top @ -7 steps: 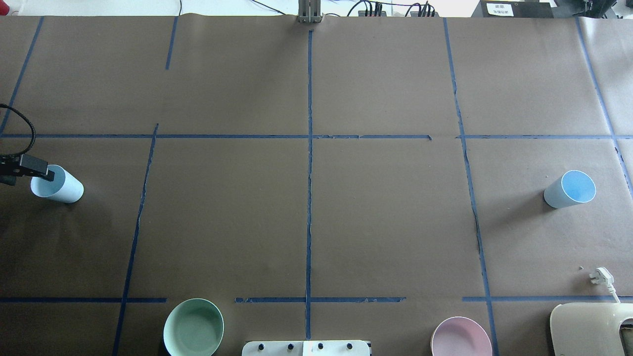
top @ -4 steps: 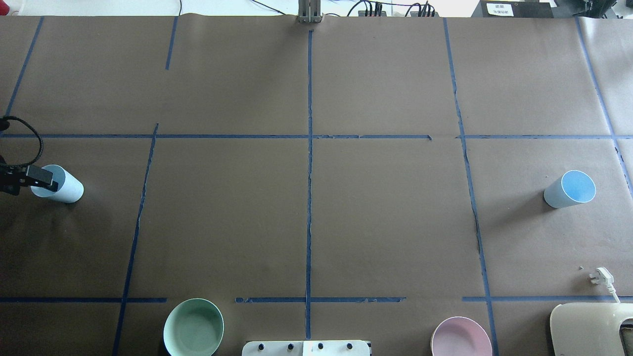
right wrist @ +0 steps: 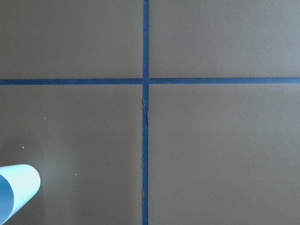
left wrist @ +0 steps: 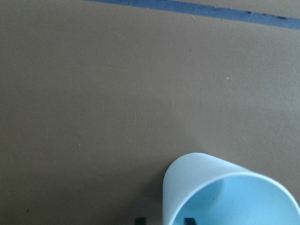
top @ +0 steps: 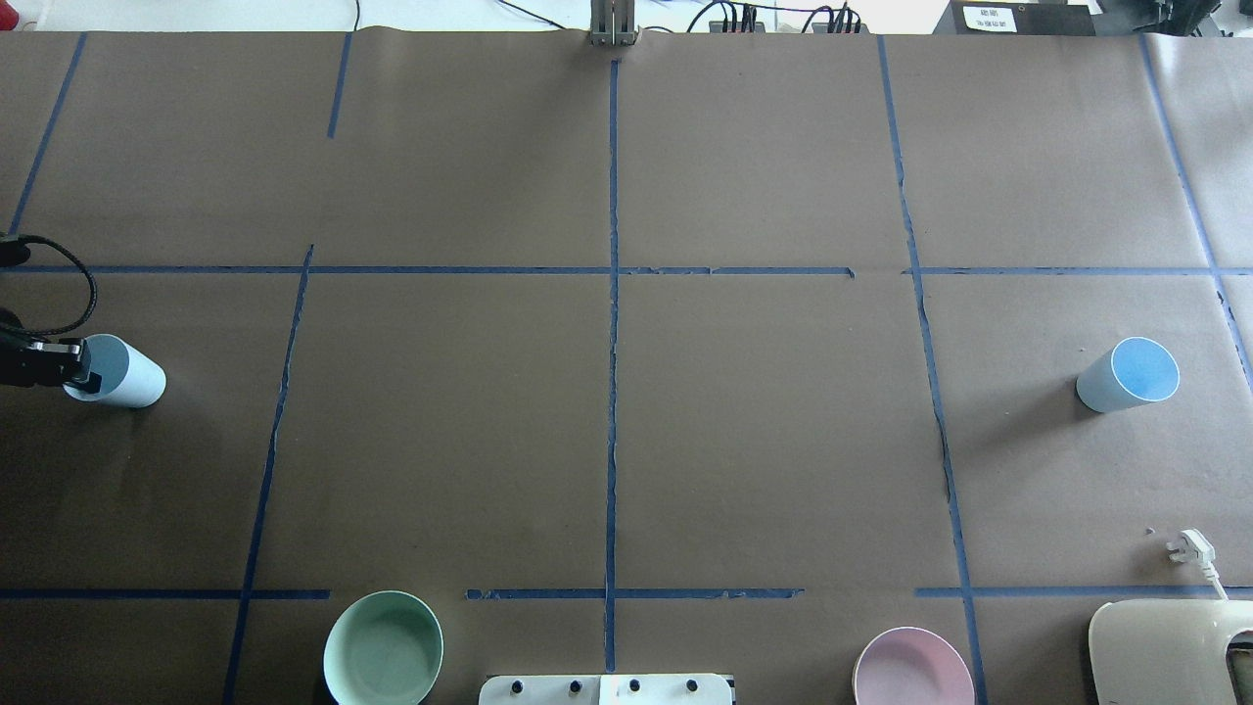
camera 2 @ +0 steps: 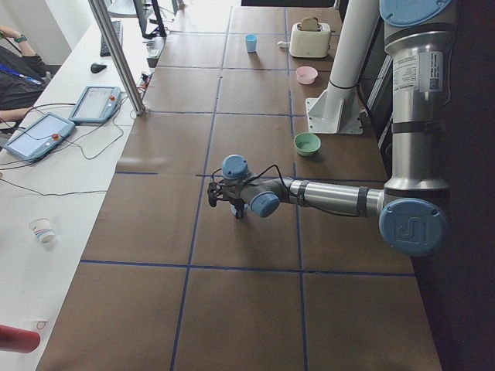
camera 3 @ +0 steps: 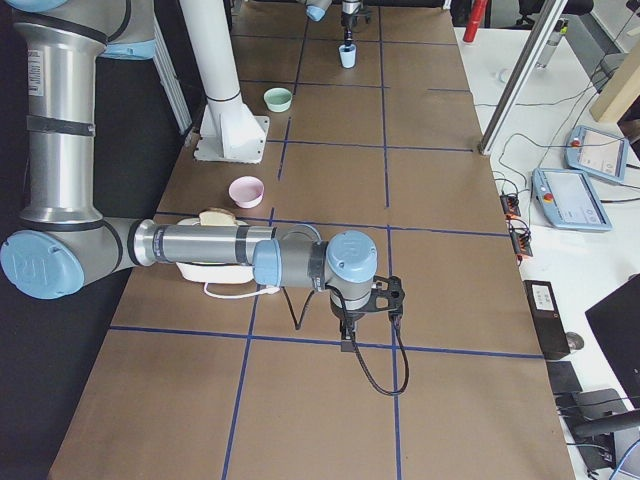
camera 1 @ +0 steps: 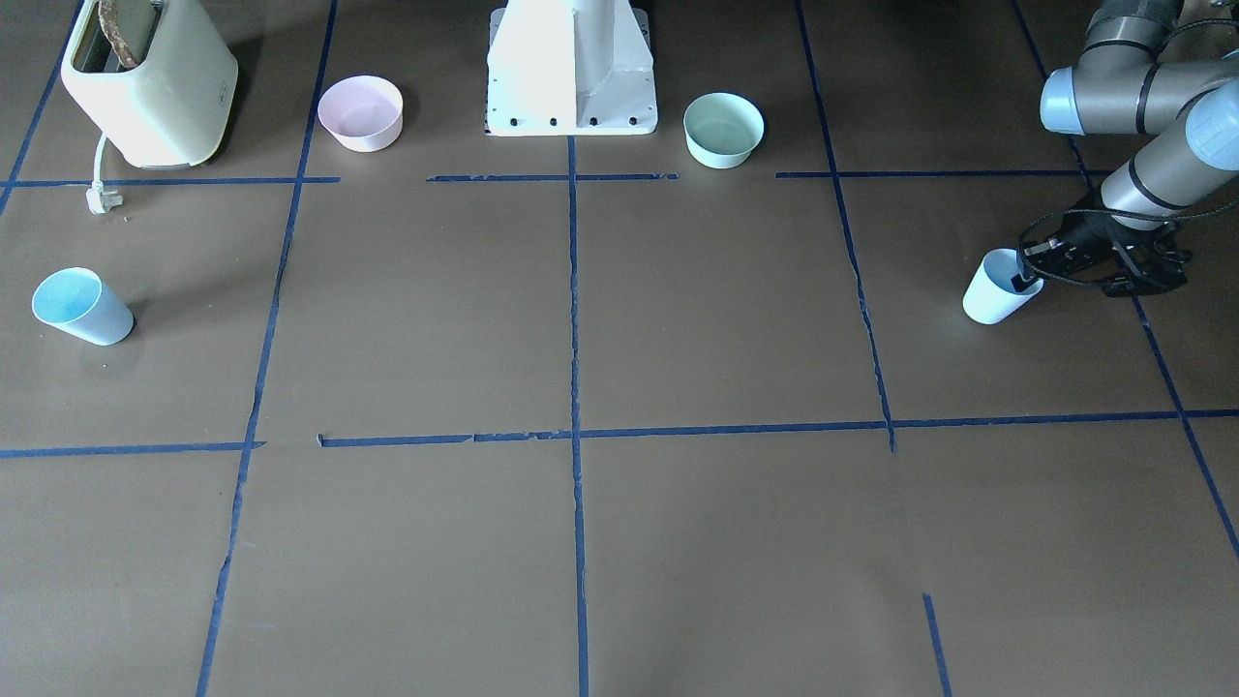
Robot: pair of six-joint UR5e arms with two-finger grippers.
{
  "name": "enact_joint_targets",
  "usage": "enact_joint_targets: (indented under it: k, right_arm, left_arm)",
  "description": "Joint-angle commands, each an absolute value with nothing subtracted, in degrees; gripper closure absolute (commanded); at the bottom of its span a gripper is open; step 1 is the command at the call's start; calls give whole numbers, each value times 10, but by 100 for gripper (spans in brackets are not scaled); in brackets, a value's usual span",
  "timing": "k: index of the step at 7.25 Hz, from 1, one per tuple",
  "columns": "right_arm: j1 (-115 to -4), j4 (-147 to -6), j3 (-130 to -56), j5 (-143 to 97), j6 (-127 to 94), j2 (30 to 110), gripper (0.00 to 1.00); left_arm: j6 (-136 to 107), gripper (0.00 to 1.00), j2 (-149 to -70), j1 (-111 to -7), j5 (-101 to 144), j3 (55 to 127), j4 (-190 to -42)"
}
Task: Stack blue cups with both arms
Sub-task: 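Lower the left gripper onto the light blue cup and grasp it, then carry the light blue cup with the left gripper to the table center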
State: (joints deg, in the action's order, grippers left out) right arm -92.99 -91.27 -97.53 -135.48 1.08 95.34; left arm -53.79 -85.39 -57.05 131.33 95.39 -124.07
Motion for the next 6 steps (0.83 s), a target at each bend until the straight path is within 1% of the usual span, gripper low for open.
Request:
enact_joint_targets:
  k: [1,2,3,4,5,6]
  right_arm:
    - [-930,-912,-975,-1354,11,953,0]
    - [-930,-913,-975,-1355,10,953,0]
    - [-930,-913,-975,-1354,10,952,0]
    - [-930,-913,-975,-1354,10,951,0]
    - [-930,-913,-976,-1355,10,951,0]
    - [-930,-913,-976,-1356,9,950,0]
  left_arm:
    - [-578,100,-877,-573,1346,1026,-1151]
    - [-579,100,-922,-573,1345,1087,-1023]
    - [-584,100,-987,-571,1342,1135,-895]
    - [-629,100,-1089,-556,1342,1145,-791]
    - [-695,100,-1159,-493,1333,1139,-746]
    - [-760,100,-1213,-433,1294,1111,-749]
